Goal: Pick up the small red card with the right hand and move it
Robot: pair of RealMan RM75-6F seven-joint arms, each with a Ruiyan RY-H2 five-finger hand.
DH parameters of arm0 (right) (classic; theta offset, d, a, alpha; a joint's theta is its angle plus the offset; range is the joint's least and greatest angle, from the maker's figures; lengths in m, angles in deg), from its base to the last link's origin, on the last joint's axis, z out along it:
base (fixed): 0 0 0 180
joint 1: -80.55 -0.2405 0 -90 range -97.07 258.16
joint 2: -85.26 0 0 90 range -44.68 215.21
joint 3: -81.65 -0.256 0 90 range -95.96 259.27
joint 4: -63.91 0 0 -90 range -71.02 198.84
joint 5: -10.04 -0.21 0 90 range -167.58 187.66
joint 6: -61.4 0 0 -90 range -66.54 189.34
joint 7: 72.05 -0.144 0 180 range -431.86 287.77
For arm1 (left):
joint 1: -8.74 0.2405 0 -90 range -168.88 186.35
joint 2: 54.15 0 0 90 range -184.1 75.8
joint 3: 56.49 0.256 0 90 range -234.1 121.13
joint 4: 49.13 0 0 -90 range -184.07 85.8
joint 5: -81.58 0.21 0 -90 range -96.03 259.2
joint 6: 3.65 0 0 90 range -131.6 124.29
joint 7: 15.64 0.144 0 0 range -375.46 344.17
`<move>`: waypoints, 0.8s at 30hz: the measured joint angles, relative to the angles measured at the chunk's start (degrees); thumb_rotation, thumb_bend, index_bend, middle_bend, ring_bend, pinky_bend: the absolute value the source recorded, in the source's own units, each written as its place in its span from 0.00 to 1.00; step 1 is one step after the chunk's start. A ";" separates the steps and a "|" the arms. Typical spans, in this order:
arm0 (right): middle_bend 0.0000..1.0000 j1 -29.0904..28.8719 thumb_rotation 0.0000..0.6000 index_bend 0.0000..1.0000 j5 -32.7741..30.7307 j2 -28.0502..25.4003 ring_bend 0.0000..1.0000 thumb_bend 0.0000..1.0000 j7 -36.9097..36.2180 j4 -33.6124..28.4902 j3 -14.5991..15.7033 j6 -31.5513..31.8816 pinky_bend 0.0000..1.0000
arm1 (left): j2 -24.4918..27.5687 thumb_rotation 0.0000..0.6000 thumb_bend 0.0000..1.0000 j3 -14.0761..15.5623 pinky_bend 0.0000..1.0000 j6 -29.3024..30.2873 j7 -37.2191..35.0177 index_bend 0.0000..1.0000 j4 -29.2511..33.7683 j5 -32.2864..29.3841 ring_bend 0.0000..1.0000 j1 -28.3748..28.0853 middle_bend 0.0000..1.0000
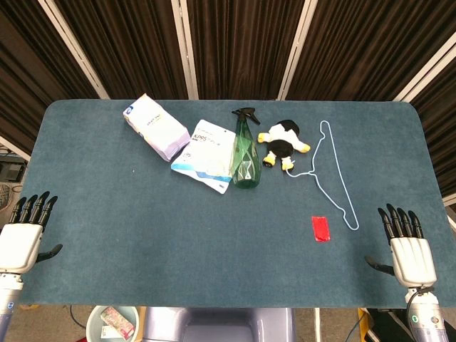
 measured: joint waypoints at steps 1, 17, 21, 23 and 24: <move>0.00 -0.01 1.00 0.00 -0.04 0.01 0.00 0.00 0.03 0.00 -0.03 0.00 0.00 | -0.02 1.00 0.14 0.00 0.00 -0.06 0.04 0.00 -0.02 -0.02 0.00 -0.03 0.00; 0.00 -0.77 1.00 0.45 2.97 6.00 0.00 0.09 -1.20 4.02 2.15 -1.16 0.00 | 0.35 1.00 0.14 0.06 0.00 1.17 -0.91 0.00 0.51 1.27 0.00 0.22 0.00; 0.00 -0.96 1.00 0.51 4.73 11.56 0.00 0.14 -2.30 9.65 3.03 -0.83 0.00 | 0.48 1.00 0.14 0.28 0.00 0.21 -0.81 0.00 0.56 1.52 0.00 -0.22 0.00; 0.00 -1.13 1.00 0.53 5.39 14.10 0.00 0.17 -2.57 12.31 3.37 -0.82 0.00 | 0.55 1.00 0.14 0.26 0.00 -0.22 -1.00 0.00 0.52 1.26 0.00 -0.38 0.00; 0.00 -1.29 1.00 0.54 5.83 15.71 0.00 0.18 -2.69 13.97 3.61 -0.89 0.00 | 0.61 1.00 0.14 0.19 0.00 -0.33 -1.21 0.00 0.52 1.09 0.00 -0.44 0.00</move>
